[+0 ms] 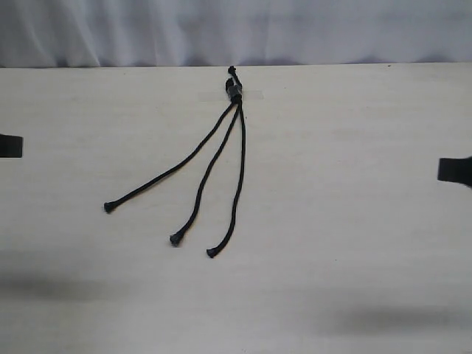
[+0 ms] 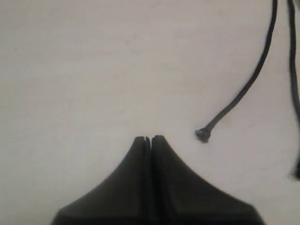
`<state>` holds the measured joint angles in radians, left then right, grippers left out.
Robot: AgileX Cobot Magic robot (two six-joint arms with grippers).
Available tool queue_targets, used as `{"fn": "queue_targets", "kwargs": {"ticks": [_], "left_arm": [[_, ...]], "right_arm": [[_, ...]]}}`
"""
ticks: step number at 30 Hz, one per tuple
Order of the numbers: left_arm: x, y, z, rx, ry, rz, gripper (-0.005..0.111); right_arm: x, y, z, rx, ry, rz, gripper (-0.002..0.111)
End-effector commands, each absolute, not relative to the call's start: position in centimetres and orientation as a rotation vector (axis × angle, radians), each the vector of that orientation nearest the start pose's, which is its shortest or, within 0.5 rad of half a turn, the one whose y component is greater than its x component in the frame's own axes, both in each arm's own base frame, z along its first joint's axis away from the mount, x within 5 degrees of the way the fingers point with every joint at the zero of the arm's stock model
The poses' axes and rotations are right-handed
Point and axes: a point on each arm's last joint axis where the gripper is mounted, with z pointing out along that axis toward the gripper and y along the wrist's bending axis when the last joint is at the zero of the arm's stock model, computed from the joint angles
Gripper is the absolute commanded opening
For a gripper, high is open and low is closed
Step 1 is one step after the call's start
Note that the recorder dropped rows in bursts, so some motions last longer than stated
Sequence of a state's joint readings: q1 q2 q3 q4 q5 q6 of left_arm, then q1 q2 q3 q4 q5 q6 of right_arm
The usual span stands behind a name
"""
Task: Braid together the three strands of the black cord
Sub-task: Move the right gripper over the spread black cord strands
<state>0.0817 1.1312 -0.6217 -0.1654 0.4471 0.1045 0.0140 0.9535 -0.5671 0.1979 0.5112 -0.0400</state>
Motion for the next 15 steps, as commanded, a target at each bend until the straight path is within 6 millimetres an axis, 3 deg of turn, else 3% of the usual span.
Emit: {"fn": "queue_targets", "kwargs": {"ticks": [1,6,15], "left_arm": [[23.2,1.2,22.1,-0.146,2.533,-0.089,0.0],[25.7,1.2,19.9,-0.184,2.62,-0.118,0.0],[31.4,1.3,16.6,-0.165,2.775,-0.188,0.0]], "right_arm": [[21.2,2.2,24.3,0.051,2.521,0.306,0.004],[24.6,5.7,22.8,-0.081,2.618,0.407,0.004],[29.3,16.6,20.6,-0.368,2.706,0.525,0.004]]}}
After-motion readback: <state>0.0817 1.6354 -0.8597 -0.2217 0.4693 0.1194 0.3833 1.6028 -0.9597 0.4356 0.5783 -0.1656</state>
